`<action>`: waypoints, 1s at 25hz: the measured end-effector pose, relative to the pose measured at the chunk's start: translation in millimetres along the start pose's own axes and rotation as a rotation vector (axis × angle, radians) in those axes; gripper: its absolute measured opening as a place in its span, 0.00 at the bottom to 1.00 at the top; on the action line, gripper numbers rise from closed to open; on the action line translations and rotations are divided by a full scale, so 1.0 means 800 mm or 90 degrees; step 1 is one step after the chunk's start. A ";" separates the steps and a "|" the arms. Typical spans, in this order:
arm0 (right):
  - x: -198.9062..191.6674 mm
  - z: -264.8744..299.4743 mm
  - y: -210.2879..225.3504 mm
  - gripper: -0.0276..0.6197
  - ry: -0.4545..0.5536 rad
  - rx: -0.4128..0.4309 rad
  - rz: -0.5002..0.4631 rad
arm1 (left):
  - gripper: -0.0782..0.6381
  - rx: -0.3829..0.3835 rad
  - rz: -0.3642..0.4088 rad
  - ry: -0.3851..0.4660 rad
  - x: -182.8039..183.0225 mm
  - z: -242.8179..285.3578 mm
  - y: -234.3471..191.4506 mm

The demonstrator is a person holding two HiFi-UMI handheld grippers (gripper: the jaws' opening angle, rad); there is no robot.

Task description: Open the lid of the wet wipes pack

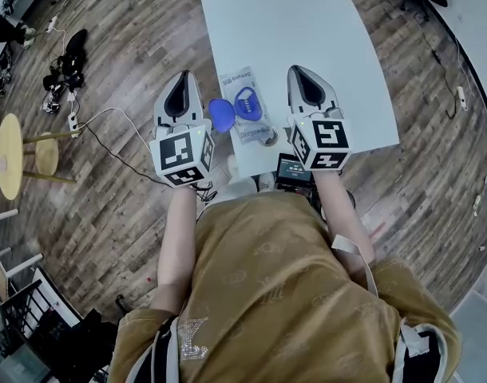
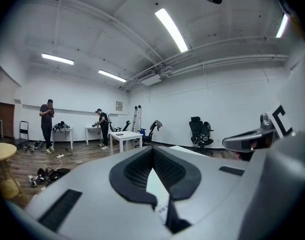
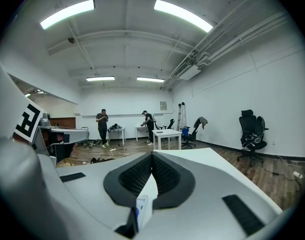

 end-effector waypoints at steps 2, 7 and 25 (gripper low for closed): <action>-0.003 0.000 0.001 0.05 -0.003 0.000 -0.003 | 0.12 -0.001 -0.001 -0.002 -0.002 0.001 0.001; -0.004 0.002 0.000 0.05 -0.003 0.004 0.000 | 0.12 -0.002 -0.004 -0.005 -0.004 0.001 0.001; -0.015 0.002 0.005 0.05 -0.025 -0.006 0.001 | 0.12 -0.004 -0.003 -0.014 -0.013 0.002 0.003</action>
Point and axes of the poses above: the fingertips, and each gripper's own axes: z forward along the fingers, y to its right, x out of its top, the point moved 3 cm from there along -z, backward along the fingers, and after that the axes turned 14 degrees about y, right-handed, at the moved point
